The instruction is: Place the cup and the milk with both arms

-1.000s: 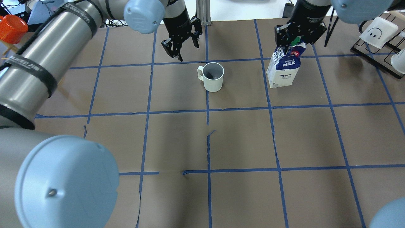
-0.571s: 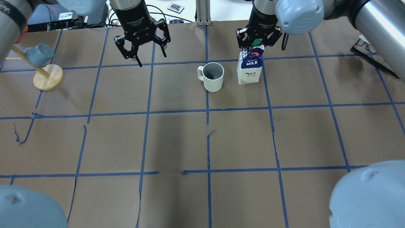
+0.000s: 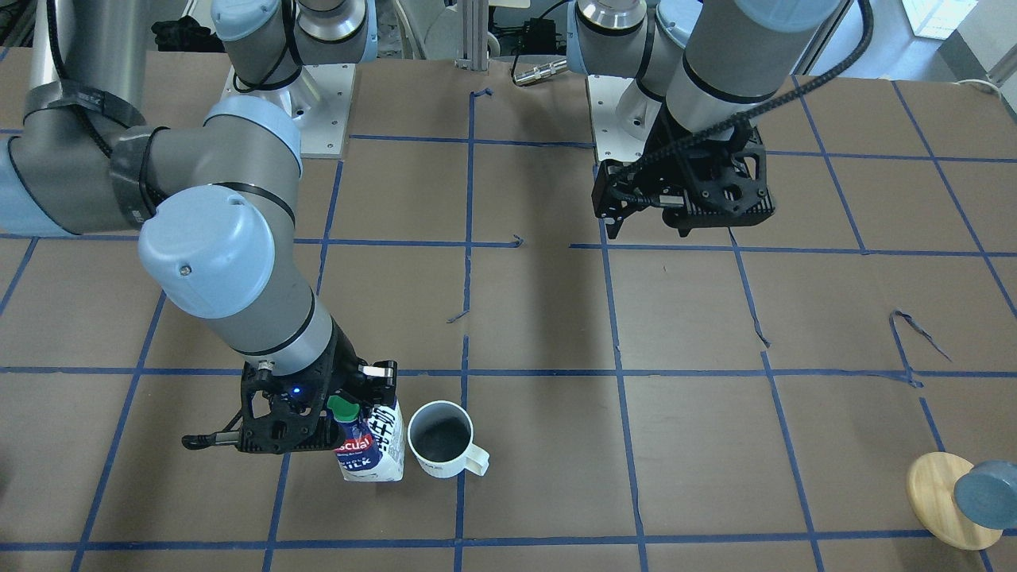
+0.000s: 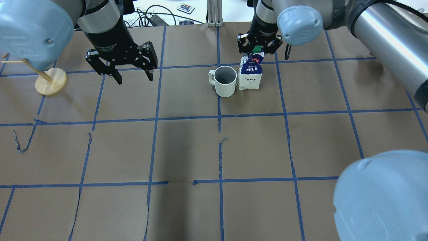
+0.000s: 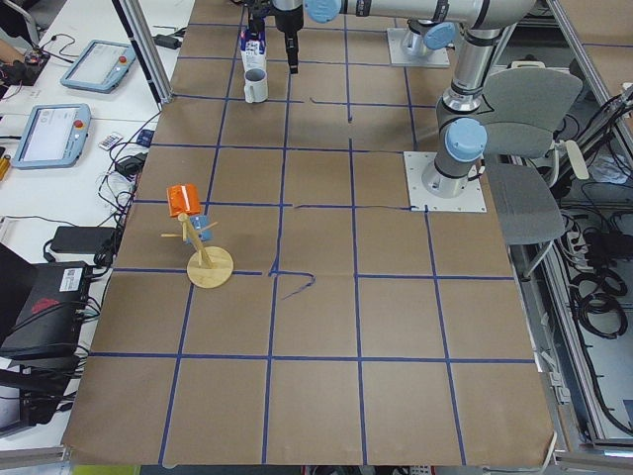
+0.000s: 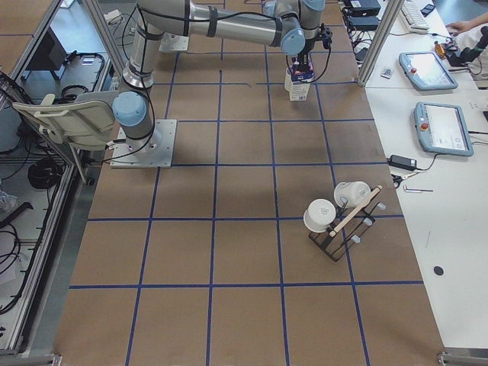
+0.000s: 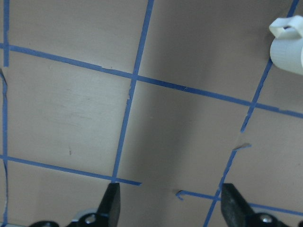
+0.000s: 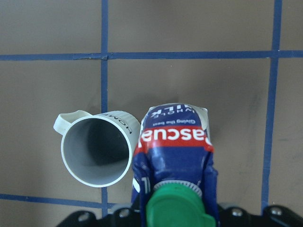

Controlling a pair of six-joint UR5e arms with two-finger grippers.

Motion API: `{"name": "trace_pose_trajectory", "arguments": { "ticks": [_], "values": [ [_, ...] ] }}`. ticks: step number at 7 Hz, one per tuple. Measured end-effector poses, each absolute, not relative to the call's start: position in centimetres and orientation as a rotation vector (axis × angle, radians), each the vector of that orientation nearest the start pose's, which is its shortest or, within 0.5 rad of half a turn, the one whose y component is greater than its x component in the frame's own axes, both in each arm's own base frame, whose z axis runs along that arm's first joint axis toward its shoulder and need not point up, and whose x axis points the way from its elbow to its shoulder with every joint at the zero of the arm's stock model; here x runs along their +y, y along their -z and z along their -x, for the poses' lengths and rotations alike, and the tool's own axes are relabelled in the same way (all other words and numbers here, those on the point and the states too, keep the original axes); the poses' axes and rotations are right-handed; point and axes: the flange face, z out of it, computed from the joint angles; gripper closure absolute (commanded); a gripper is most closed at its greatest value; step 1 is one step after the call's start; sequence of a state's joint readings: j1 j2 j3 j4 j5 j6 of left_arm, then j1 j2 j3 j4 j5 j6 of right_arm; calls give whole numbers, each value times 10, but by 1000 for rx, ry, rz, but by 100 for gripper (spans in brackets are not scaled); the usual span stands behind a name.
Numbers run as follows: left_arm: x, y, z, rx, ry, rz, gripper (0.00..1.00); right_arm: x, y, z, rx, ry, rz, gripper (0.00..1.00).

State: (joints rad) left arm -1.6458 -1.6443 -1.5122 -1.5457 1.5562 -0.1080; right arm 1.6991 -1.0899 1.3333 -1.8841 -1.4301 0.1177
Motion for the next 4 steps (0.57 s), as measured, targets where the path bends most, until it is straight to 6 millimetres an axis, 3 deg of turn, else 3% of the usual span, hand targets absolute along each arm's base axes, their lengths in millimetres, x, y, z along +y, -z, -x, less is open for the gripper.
{"name": "trace_pose_trajectory", "arguments": {
  "ticks": [2,4],
  "values": [
    [-510,-490,167,3139,193,-198,0,-655,-346,-248,2991,58,21,67],
    [-506,-493,165,3137,181,-269,0,-654,-341,-253,2992,47,22,6]
  ]
}}
